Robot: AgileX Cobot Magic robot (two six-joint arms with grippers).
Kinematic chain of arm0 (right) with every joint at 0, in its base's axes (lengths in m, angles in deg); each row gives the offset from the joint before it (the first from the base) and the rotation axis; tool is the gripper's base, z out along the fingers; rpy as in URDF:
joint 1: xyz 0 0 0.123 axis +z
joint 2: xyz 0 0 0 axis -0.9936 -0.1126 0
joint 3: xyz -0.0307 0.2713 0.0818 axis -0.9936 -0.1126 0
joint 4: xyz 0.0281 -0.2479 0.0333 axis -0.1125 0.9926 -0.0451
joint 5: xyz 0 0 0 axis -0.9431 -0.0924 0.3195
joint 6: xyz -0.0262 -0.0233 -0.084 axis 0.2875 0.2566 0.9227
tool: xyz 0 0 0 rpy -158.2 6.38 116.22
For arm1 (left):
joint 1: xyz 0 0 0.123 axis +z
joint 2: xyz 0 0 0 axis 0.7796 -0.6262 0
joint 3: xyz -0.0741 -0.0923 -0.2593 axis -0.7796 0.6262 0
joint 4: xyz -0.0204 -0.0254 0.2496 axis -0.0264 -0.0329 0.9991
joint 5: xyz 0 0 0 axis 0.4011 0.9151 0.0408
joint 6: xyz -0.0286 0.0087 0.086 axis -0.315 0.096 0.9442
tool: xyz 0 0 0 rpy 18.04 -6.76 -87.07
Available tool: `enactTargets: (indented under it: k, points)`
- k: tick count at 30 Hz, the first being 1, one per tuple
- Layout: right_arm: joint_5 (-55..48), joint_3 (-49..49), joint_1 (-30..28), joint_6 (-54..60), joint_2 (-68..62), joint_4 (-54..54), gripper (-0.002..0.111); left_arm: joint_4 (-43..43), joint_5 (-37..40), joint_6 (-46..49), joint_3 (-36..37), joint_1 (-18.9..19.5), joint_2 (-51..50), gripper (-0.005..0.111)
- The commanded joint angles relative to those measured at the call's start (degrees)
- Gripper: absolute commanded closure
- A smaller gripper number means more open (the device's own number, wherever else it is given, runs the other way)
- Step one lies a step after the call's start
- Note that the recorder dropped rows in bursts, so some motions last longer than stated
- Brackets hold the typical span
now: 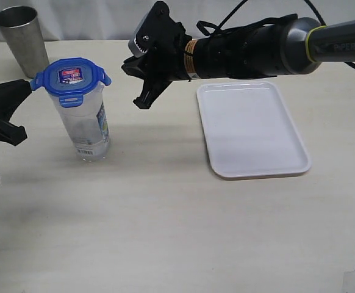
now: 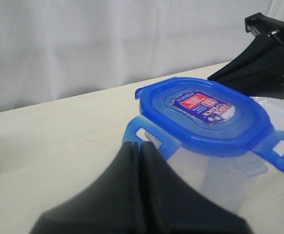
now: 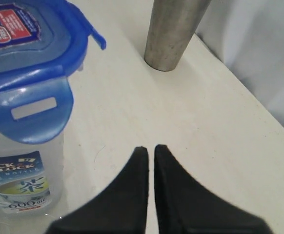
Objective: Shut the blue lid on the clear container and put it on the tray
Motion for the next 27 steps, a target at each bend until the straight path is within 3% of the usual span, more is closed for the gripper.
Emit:
enactTargets:
  k: [1,27]
  points:
    - [3.21,0.31,-0.23,3.69,0.67,-1.66,0.104,-0.38,-0.42,-0.22,-0.17,-0.01,-0.09,0.107]
    - [4.91,0.31,-0.23,9.75,0.67,-4.91,0.104,1.39,-1.31,-1.75,-0.17,-0.01,-0.09,0.107]
